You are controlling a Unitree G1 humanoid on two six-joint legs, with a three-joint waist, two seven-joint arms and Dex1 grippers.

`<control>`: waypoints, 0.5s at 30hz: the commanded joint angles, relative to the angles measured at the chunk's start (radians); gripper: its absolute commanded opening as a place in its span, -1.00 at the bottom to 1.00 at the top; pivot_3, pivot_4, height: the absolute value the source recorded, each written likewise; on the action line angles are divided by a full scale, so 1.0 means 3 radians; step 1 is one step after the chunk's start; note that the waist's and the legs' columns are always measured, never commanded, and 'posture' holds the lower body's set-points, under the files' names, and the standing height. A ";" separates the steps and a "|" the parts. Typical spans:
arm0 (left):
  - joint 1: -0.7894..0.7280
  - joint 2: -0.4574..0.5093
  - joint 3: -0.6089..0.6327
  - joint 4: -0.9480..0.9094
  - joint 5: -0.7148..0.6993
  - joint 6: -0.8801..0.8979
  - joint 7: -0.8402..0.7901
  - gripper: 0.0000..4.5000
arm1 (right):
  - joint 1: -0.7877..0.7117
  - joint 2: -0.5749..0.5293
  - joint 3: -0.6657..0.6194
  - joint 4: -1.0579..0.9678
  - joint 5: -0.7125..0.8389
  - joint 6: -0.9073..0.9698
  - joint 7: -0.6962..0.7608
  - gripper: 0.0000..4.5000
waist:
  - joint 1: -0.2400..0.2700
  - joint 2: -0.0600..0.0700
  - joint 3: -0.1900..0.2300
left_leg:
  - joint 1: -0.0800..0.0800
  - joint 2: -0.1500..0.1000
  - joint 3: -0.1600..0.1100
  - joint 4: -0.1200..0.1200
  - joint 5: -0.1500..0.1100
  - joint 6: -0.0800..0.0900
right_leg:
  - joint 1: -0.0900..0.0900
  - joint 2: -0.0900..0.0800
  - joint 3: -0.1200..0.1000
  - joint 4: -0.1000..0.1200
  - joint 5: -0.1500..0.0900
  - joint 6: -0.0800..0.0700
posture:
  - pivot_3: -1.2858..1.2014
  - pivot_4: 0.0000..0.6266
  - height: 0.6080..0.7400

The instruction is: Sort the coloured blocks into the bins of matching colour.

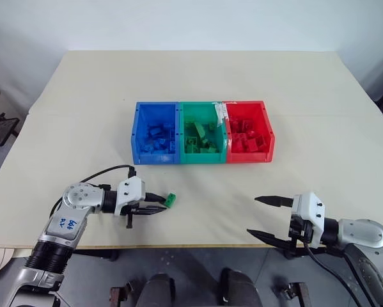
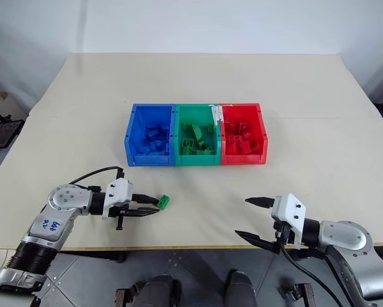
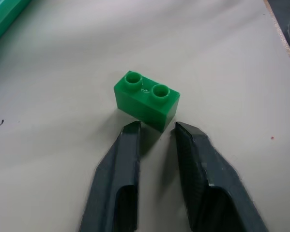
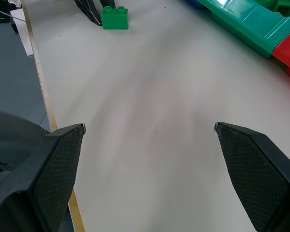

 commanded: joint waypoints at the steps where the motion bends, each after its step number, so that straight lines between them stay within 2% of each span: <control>1: 0.0043 0.0031 -0.0029 -0.0096 0.0004 0.0076 -0.0019 0.01 | 0.0003 0.0018 -0.0033 -0.0108 0.0019 -0.0055 -0.0010 1.00 | 0.0000 0.0000 0.0000 | 0.0000 0.0000 0.0000 0.0000 0.0000 0.0000 | 0.0000 0.0000 0.0000 0.0000 0.0000 0.0000 | 0.03 -0.52 1.00; 6: 0.0075 -0.0070 -0.0028 -0.0167 0.0024 0.0058 0.0126 0.69 | -0.0008 0.0021 -0.0009 -0.0111 0.0017 -0.0048 -0.0005 1.00 | 0.0003 0.0000 0.0000 | 0.0000 0.0000 0.0000 0.0000 0.0000 0.0000 | 0.0000 0.0000 0.0000 0.0000 0.0000 0.0000 | 0.03 -0.52 1.00; 15: -0.0042 -0.0313 -0.0180 -0.0066 0.0130 0.0146 0.0317 0.69 | -0.0067 0.0014 0.0018 -0.0166 0.0035 0.0018 -0.0032 1.00 | 0.0012 -0.0001 -0.0001 | 0.0000 0.0000 0.0000 0.0003 0.0000 0.0000 | 0.0002 0.0000 0.0000 0.0000 0.0000 0.0000 | 0.03 -0.52 1.00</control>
